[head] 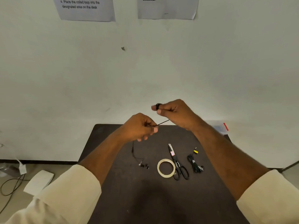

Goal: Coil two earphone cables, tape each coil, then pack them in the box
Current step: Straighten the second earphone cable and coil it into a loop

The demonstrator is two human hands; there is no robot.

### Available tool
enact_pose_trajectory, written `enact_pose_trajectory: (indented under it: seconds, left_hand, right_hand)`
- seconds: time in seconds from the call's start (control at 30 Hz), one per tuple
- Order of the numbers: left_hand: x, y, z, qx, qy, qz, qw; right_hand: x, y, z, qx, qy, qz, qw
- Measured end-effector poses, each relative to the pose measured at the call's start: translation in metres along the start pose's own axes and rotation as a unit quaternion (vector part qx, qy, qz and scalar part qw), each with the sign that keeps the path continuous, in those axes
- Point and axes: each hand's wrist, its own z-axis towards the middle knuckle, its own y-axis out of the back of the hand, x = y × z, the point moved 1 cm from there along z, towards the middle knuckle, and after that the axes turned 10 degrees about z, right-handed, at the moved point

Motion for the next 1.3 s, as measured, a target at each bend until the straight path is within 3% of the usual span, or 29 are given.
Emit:
enact_pose_trajectory:
  seconds: [0.1, 0.27, 0.37, 0.53, 0.63, 0.83, 1.1, 1.3]
  left_hand:
    - [-0.003, 0.02, 0.0, -0.018, -0.005, 0.076, 0.997]
    - [-0.023, 0.039, 0.002, -0.048, -0.05, 0.157, 0.985]
    - [-0.032, 0.048, 0.002, -0.079, -0.072, 0.149, 0.983]
    - [-0.036, 0.055, 0.009, -0.048, -0.124, 0.065, 0.989]
    - [-0.028, 0.05, 0.014, -0.035, -0.125, -0.061, 0.99]
    - [-0.015, 0.011, 0.016, -0.021, -0.08, -0.359, 0.93]
    - [-0.009, -0.034, 0.009, 0.005, 0.004, -0.475, 0.88]
    - [0.002, -0.044, 0.004, 0.005, 0.036, -0.504, 0.863]
  right_hand:
    - [-0.012, 0.003, -0.005, 0.022, -0.041, -0.04, 0.998]
    - [-0.012, -0.006, -0.01, 0.02, -0.077, 0.01, 0.997]
    - [-0.008, -0.01, -0.013, 0.037, -0.123, 0.057, 0.99]
    - [-0.005, -0.011, -0.02, 0.111, -0.176, 0.19, 0.959]
    - [-0.006, -0.01, -0.024, 0.132, -0.187, 0.298, 0.927]
    - [0.002, -0.016, -0.027, 0.182, -0.136, 0.451, 0.863]
    - [0.015, -0.011, -0.018, 0.1, -0.064, 0.514, 0.849]
    - [0.01, -0.015, -0.014, 0.016, -0.027, 0.518, 0.855]
